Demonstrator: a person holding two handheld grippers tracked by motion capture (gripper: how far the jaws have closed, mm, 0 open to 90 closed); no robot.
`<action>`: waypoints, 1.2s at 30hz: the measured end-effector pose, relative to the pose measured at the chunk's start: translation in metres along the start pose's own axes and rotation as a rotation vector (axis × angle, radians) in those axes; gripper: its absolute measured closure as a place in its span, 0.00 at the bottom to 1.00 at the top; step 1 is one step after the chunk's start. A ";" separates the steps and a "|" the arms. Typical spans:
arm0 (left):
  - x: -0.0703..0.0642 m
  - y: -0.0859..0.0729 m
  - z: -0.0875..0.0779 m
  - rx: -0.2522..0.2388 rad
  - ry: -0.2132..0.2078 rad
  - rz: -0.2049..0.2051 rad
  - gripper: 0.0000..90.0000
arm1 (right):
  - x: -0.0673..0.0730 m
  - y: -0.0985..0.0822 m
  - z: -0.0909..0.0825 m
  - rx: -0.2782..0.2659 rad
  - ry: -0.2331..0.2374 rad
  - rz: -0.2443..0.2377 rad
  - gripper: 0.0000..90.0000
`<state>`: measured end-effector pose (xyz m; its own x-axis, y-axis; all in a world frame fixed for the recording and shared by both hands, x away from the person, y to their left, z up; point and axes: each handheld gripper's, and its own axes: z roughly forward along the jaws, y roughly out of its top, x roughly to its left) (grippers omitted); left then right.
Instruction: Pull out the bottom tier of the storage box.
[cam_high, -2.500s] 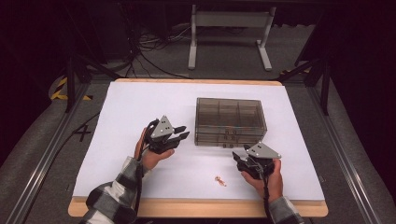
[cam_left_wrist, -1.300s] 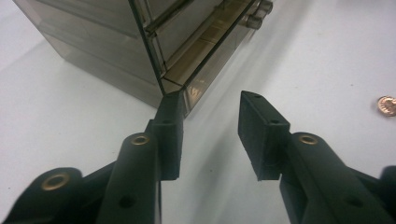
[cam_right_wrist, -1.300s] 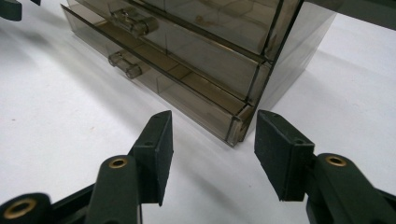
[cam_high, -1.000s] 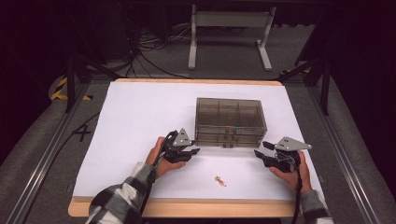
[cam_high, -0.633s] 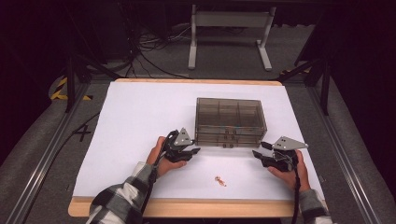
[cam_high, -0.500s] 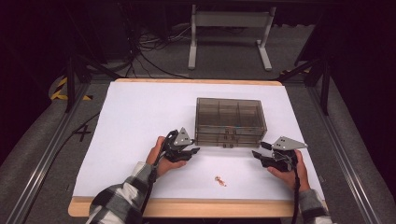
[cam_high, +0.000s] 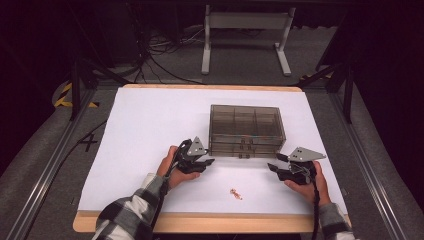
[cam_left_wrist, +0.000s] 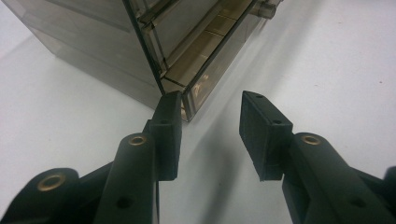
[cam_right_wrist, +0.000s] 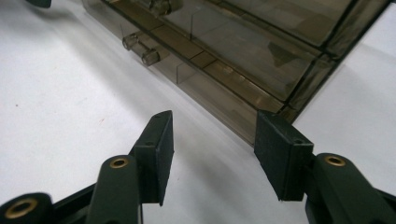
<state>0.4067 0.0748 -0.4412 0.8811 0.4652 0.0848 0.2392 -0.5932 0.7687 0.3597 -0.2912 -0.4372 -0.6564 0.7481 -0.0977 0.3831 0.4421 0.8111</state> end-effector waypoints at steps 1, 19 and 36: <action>0.000 0.000 0.000 0.001 -0.002 -0.002 0.66 | -0.001 0.000 -0.001 -0.001 -0.005 0.004 0.54; 0.002 0.002 0.003 0.011 -0.022 -0.008 0.65 | -0.007 -0.002 0.006 0.024 -0.028 0.012 0.53; 0.003 0.002 -0.001 0.017 -0.038 -0.012 0.86 | -0.011 -0.005 -0.003 0.019 -0.038 0.033 0.86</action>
<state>0.4097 0.0761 -0.4388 0.8930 0.4471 0.0517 0.2562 -0.5993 0.7584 0.3629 -0.3033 -0.4386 -0.6182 0.7804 -0.0934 0.4166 0.4260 0.8031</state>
